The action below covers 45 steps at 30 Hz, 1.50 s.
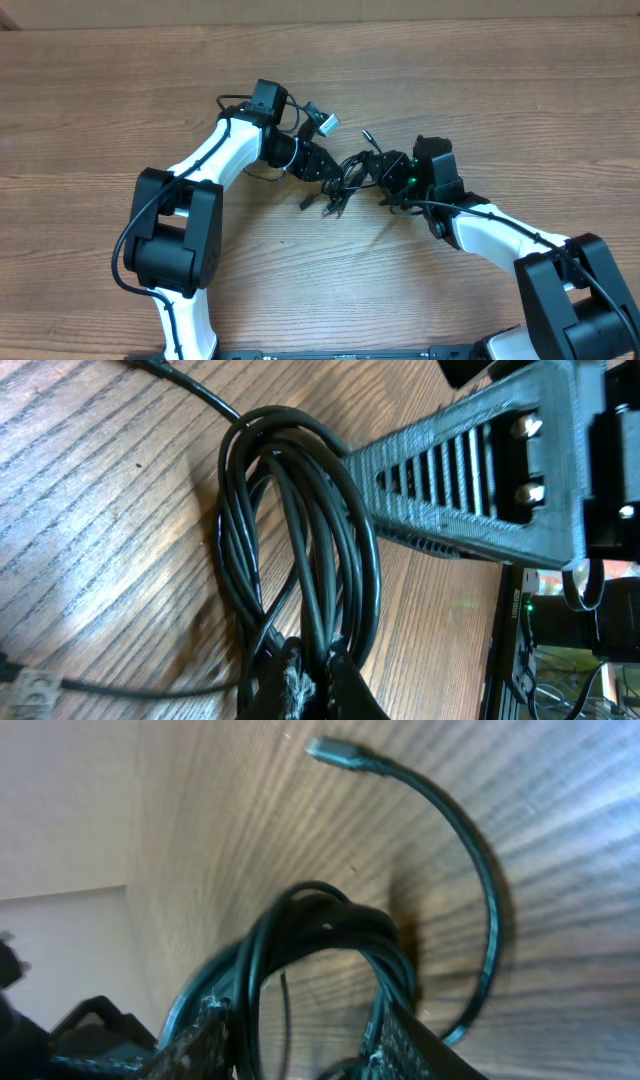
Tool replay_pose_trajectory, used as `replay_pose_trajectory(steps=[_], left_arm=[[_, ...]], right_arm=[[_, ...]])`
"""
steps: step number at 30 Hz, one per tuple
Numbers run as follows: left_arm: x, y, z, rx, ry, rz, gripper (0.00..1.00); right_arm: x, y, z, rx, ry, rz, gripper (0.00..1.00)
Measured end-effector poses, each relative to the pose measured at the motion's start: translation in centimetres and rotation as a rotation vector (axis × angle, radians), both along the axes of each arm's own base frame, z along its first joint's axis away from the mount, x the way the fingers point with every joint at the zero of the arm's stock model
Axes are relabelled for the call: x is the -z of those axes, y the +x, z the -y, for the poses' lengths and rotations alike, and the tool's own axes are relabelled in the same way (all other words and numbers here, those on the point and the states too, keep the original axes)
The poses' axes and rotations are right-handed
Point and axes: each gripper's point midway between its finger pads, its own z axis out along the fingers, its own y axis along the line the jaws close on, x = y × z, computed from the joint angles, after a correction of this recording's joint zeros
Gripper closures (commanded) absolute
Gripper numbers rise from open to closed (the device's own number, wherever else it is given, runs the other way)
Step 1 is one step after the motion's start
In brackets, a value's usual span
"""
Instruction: Untangle cables
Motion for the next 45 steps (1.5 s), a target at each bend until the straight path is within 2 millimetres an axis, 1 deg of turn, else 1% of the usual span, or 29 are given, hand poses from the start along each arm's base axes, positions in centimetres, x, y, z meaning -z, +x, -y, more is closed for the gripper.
replay_pose_trajectory(steps=[6,16,17,21,23,28,31,33,34,35,37,38,40,41,42,43,44,45], left_arm=[[0.0,0.0,0.0,0.001,-0.001,0.000,0.96],[0.0,0.0,0.0,0.001,-0.001,0.000,0.96],[0.0,0.0,0.0,0.001,-0.001,0.000,0.96],[0.0,0.0,0.0,0.001,-0.001,0.000,0.95],[0.0,0.0,0.0,0.001,-0.001,0.000,0.96],[0.0,0.0,0.0,0.001,-0.001,0.000,0.96],[0.0,0.0,0.0,0.001,-0.001,0.000,0.95],[0.0,0.0,0.0,0.001,-0.001,0.000,0.94],[0.0,0.0,0.0,0.001,-0.001,0.000,0.94],[0.0,0.0,0.0,0.001,-0.001,0.000,0.90],[0.0,0.0,0.0,0.000,0.000,0.000,0.76],[0.0,0.0,0.0,0.001,0.000,0.000,0.67],[0.0,0.0,0.0,-0.003,0.001,-0.004,0.57],[0.0,0.0,0.0,-0.002,0.001,-0.004,0.54],[0.0,0.0,0.0,-0.004,0.003,-0.005,0.51],[0.0,0.0,0.0,-0.003,0.004,-0.004,0.44],[0.0,0.0,0.0,-0.003,0.004,-0.003,0.39],[0.0,0.0,0.0,-0.003,0.003,-0.002,0.37]], right_arm=[[0.9,-0.6,0.4,0.008,-0.023,-0.041,0.56],[0.6,-0.1,0.5,0.019,-0.029,-0.017,0.55],[0.6,-0.1,0.5,0.019,-0.029,-0.016,0.56],[0.5,-0.2,0.5,0.016,-0.025,-0.017,0.69],[0.5,-0.2,0.4,0.014,-0.025,-0.016,0.72],[0.5,-0.3,0.3,0.007,-0.026,-0.016,0.72],[0.6,-0.6,-0.3,-0.008,-0.027,-0.017,0.72],[0.6,-0.8,-0.7,-0.020,-0.027,-0.016,0.73],[0.6,-0.9,-0.9,-0.024,-0.027,-0.016,0.76],[0.6,-1.0,-1.0,-0.028,-0.028,-0.015,0.79],[0.6,-1.0,-1.1,-0.029,-0.028,-0.017,0.86],[0.6,-1.1,-1.2,-0.032,-0.028,-0.017,0.91],[0.6,-1.1,-1.2,-0.032,-0.029,-0.018,0.94],[0.6,-1.1,-1.2,-0.033,-0.030,-0.018,0.96],[0.6,-1.1,-1.2,-0.033,-0.030,-0.018,0.96],[0.6,-1.1,-1.2,-0.033,-0.029,-0.018,0.96],[0.6,-1.1,-1.2,-0.034,-0.031,-0.017,0.96],[0.6,-1.1,-1.2,-0.033,-0.030,-0.018,0.96]])
